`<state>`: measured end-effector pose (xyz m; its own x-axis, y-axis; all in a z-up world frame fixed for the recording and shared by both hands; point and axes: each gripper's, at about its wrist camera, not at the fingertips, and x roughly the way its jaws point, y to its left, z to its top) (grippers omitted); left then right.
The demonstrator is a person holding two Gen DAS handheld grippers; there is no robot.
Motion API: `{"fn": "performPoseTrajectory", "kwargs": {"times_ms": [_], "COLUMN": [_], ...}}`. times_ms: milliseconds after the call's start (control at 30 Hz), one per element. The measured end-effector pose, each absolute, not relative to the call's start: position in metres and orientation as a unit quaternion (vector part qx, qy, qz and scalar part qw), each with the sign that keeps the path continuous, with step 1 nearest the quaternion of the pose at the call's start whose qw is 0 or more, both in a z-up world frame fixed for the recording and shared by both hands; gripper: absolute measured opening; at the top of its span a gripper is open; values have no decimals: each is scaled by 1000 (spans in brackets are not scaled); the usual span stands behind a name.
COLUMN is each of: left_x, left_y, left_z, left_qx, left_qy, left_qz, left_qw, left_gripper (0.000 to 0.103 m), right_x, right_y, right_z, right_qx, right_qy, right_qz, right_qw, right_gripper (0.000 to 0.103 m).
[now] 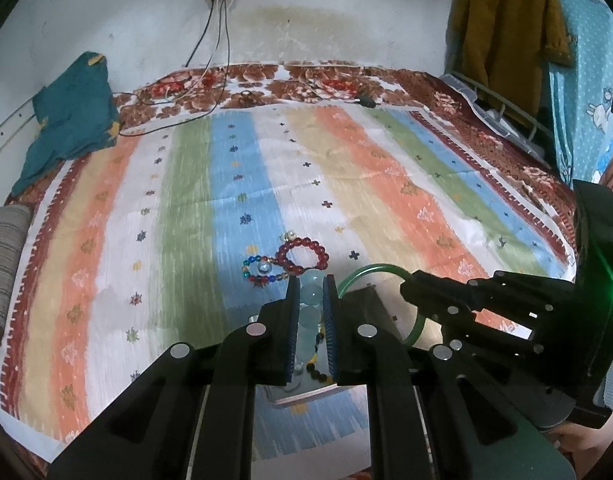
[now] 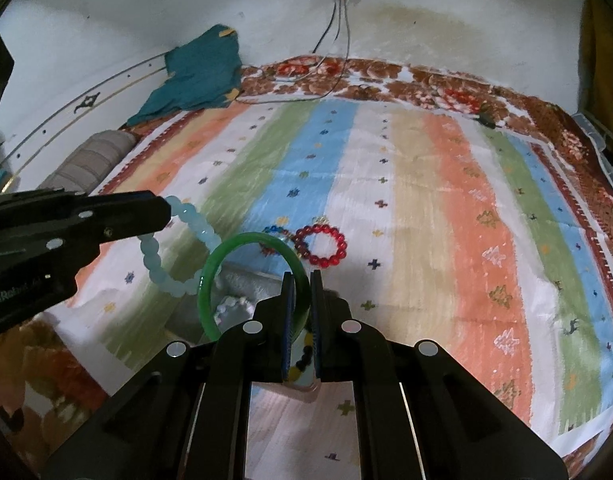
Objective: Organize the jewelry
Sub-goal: 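Lower the jade bangle and light blue bracelet into the tin, opening both tools, then move both open tools to the red and multicolor bead bracelets on the cloth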
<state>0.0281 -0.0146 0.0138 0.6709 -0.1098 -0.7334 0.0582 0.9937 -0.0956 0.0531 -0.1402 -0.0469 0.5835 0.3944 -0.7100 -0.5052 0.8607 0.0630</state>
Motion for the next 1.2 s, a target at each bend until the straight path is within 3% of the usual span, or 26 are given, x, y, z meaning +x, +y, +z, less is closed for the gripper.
{"fn": "performPoseTrajectory", "kwargs": {"times_ms": [33, 67, 100, 133, 200, 367, 1200], "left_x": [28, 27, 26, 27, 29, 35, 102], "left_y": [-14, -14, -13, -13, -10, 2, 30], "left_z": [14, 14, 15, 15, 14, 12, -24], "left_qx": [-32, -33, -34, -33, -32, -44, -22], "left_qy": [403, 403, 401, 401, 402, 405, 463], "left_qz": [-46, -45, -43, -40, -33, -8, 59], "left_qw": [914, 914, 914, 915, 915, 913, 884], "left_gripper": [18, 30, 34, 35, 37, 50, 70], "right_x": [53, 55, 56, 57, 60, 67, 120], "right_y": [-140, -140, -140, -140, -145, -153, -144], "right_z": [-48, -50, -52, -52, -51, -50, -64], "right_qx": [-72, -69, -68, -65, -56, -41, -50], "right_qy": [384, 391, 397, 398, 395, 397, 428], "right_qz": [256, 257, 258, 256, 245, 234, 217], "right_qw": [884, 881, 878, 879, 884, 886, 876], "right_gripper": [9, 11, 13, 15, 37, 45, 71]}}
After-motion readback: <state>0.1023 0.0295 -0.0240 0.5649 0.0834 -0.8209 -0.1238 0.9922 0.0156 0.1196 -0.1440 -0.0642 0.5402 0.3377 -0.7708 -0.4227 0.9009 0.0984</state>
